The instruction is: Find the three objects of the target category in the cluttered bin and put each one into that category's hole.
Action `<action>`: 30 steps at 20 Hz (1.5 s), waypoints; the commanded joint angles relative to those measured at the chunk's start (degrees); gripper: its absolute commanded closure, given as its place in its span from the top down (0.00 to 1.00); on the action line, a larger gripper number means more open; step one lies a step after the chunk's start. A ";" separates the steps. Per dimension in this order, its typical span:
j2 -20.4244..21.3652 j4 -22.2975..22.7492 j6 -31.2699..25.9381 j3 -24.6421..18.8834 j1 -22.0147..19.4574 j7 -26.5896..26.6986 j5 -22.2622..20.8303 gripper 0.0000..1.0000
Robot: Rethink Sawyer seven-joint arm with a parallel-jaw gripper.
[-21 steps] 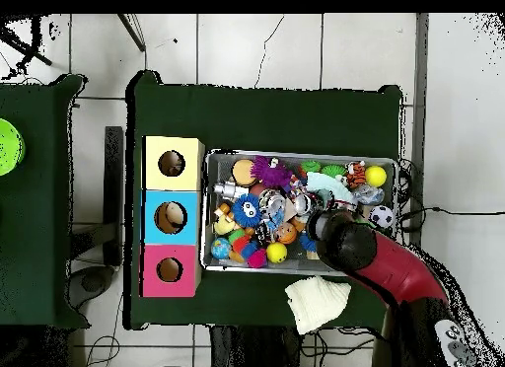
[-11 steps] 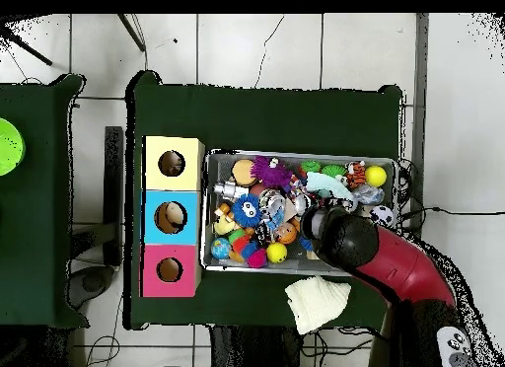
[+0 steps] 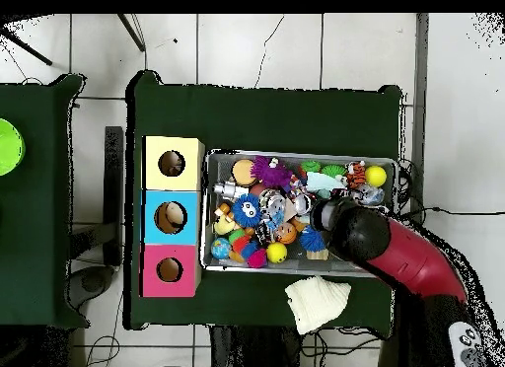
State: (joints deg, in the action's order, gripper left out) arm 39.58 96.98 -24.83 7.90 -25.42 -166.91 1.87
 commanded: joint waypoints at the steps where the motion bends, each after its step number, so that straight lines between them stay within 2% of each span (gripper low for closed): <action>1: -5.40 -4.43 5.01 -6.73 -2.25 1.43 -0.03 0.00; 4: -7.46 -5.29 7.04 -6.21 -1.18 -0.69 0.40 0.00; 7: -8.21 -6.25 5.51 -5.39 -0.45 -1.40 1.08 0.00; 13: -9.26 -6.44 6.26 -8.10 -1.46 -1.75 2.91 0.00; 17: -9.49 -6.68 5.61 -5.97 0.69 -4.15 3.87 0.00; 24: -9.08 -7.52 2.56 -3.97 1.44 -3.12 3.66 0.00; 25: -8.99 -7.29 2.74 -4.55 1.09 -2.26 3.51 1.00; 28: -8.55 -6.59 2.46 -6.72 -0.64 -0.05 3.15 1.00; 29: -9.28 -8.45 2.58 -2.86 2.09 -2.42 2.77 1.00; 30: -9.66 -9.41 2.82 -0.81 3.45 -3.81 2.70 1.00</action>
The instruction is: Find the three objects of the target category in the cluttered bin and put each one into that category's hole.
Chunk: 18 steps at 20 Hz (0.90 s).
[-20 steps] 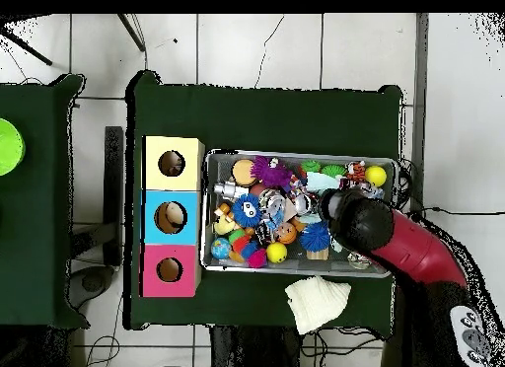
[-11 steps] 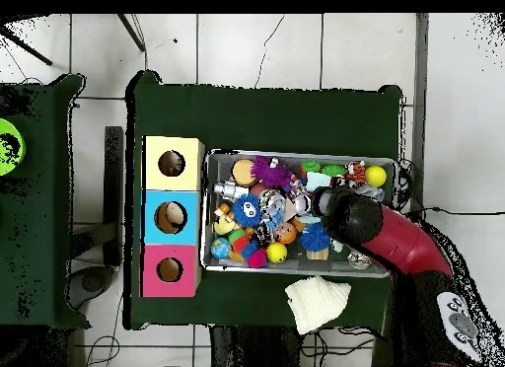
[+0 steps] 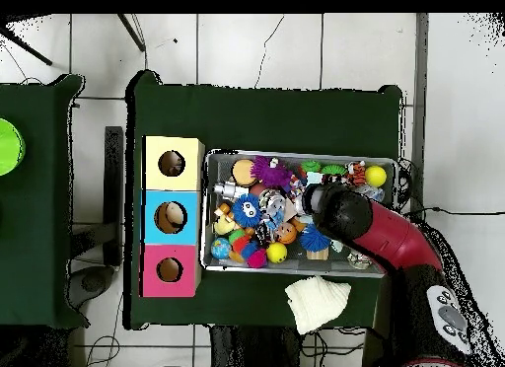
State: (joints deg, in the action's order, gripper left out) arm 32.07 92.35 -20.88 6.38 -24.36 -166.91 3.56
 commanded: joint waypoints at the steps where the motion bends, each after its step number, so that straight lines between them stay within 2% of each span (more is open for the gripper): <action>1: -1.76 -4.53 -1.57 0.86 2.41 -4.02 1.24 1.00; 9: -2.14 -3.76 0.76 1.16 2.96 -5.80 3.06 1.00; 12: -2.78 -3.63 1.95 2.38 4.46 -9.08 5.33 1.00; 15: -3.88 -2.52 5.55 3.96 6.21 -13.22 8.49 1.00; 17: -3.97 -2.64 2.04 8.45 9.43 -16.08 10.54 1.00; 18: -3.01 -1.84 -0.23 8.69 9.45 -15.74 11.30 1.00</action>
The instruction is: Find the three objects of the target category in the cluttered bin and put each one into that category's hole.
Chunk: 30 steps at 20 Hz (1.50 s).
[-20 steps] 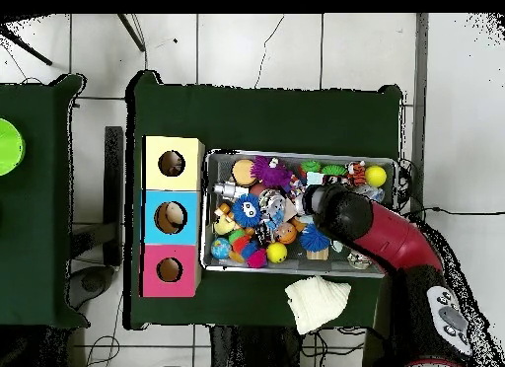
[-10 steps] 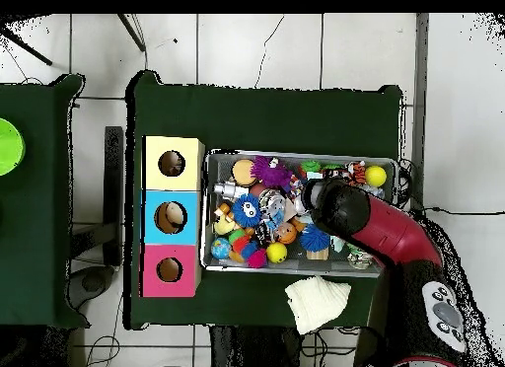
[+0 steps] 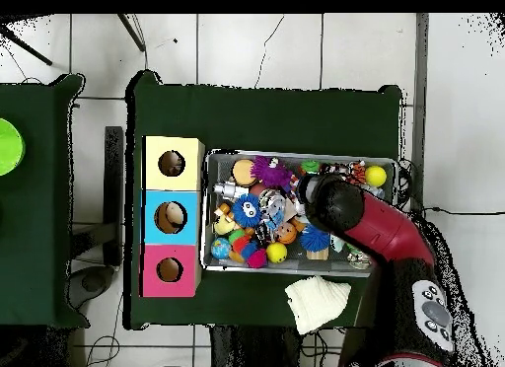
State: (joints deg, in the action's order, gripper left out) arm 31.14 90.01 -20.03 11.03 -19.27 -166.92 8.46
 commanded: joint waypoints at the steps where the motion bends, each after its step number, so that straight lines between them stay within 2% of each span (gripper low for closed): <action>1: -1.15 1.29 -2.42 3.13 3.50 -13.17 6.10 1.00; 3: 1.61 2.99 -4.81 -2.47 -2.96 -0.45 2.47 1.00; 4: 3.15 4.54 -5.33 -7.53 -7.81 8.40 -0.32 1.00; 5: 3.08 3.56 -4.94 -7.72 -8.70 13.09 -3.83 1.00; 8: 4.17 2.70 -9.51 -12.93 -12.85 22.83 -8.58 1.00; 9: 4.25 1.96 -10.97 -13.70 -12.98 23.62 -9.88 1.00; 12: 3.70 -0.51 -14.55 -18.54 -15.38 30.78 -15.14 1.00; 15: 2.63 -2.81 -12.51 -22.12 -16.98 36.22 -21.15 1.00; 20: 2.30 -2.67 -10.89 -25.12 -18.45 35.79 -24.33 1.00; 26: 2.61 -2.61 -9.14 -28.33 -19.92 43.13 -30.94 1.00; 30: 3.43 -1.39 -8.56 -30.14 -20.93 44.46 -33.15 1.00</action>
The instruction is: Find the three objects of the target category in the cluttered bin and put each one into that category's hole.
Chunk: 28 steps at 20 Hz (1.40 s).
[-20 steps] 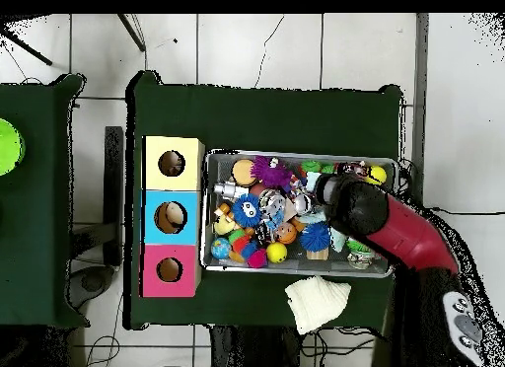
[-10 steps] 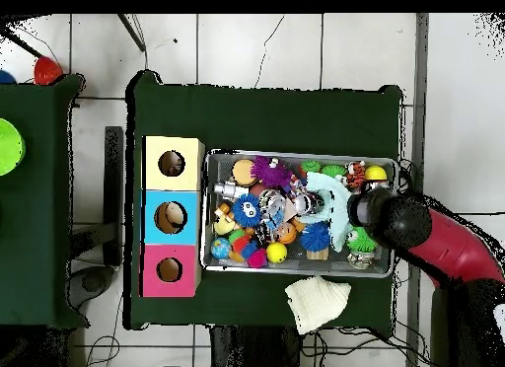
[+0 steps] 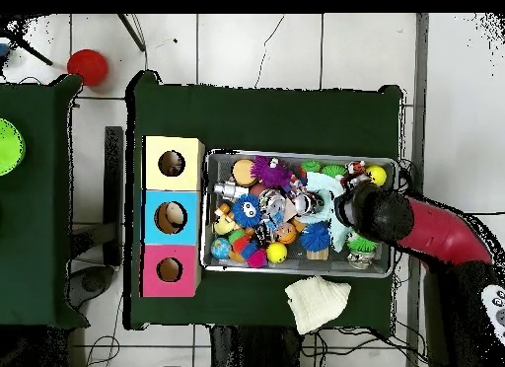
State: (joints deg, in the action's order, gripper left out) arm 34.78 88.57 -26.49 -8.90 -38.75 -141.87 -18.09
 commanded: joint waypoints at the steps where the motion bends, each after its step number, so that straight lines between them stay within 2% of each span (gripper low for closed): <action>1: -0.21 0.17 -1.86 -10.67 -1.66 19.71 -7.21 1.00; 7: -0.59 -0.01 -1.77 -14.46 -3.94 22.85 -10.93 1.00; 13: 0.55 2.30 -0.18 -17.93 -6.25 25.71 -16.06 1.00; 19: -0.69 2.77 0.10 -24.19 -10.60 32.64 -20.84 1.00; 21: -0.04 3.42 -1.12 -25.69 -11.16 35.21 -22.07 1.00; 24: 0.89 4.71 -6.27 -28.81 -12.82 41.57 -21.72 1.00; 28: 2.48 7.16 -11.17 -28.66 -14.95 42.41 -19.41 1.00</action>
State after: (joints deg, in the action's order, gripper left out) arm 35.57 90.26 -27.58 -31.16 -51.65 -121.79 -35.48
